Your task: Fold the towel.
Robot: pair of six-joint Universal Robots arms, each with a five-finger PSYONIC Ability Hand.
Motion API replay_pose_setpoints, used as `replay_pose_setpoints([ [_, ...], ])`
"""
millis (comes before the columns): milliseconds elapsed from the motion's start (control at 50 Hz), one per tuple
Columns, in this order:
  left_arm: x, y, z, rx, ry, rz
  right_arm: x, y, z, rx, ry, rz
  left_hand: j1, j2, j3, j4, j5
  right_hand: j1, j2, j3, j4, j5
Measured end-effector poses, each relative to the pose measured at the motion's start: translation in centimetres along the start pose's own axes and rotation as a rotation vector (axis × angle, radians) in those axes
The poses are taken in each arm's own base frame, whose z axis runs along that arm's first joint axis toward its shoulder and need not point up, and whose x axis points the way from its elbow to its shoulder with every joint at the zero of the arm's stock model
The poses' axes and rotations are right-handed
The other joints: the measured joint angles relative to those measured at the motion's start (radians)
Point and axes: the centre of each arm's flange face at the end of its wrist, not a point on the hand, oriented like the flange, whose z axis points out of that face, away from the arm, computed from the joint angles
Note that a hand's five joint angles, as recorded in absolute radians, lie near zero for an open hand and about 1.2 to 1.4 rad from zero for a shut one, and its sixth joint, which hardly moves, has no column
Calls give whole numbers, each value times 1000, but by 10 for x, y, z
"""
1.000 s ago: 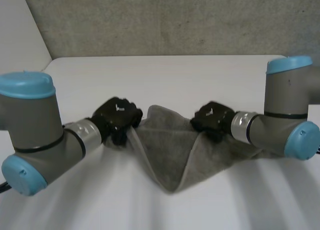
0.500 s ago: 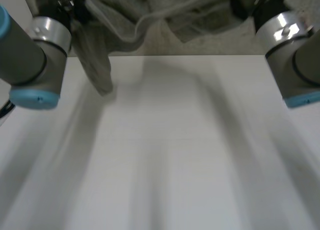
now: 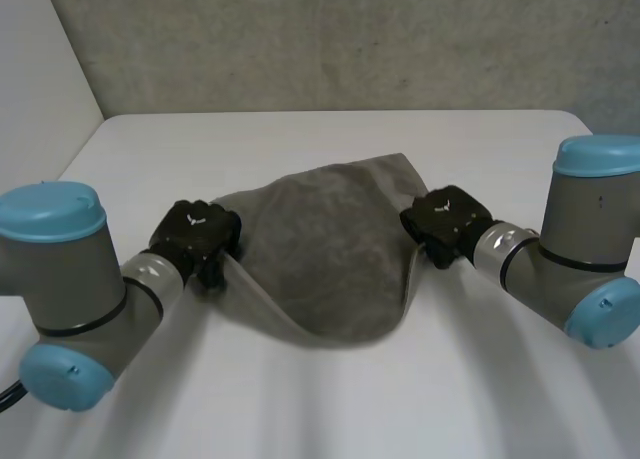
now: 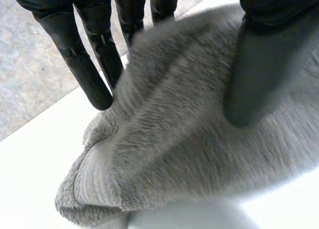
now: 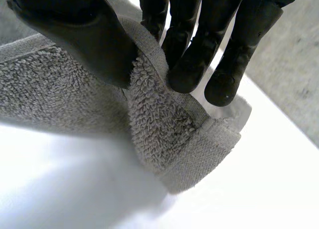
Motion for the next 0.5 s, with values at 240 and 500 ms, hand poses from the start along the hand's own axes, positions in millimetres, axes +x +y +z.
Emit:
replay_pose_setpoints([
  [240,5,-26,-26,77,106,71,10,11,-11,-59,69,-2,-76,-74,-81,-78,-86,0,0,0,0,0],
  [500,-17,-20,13,18,99,201,9,23,-15,-66,76,8,-78,-74,-84,-78,-86,0,0,0,0,0],
])
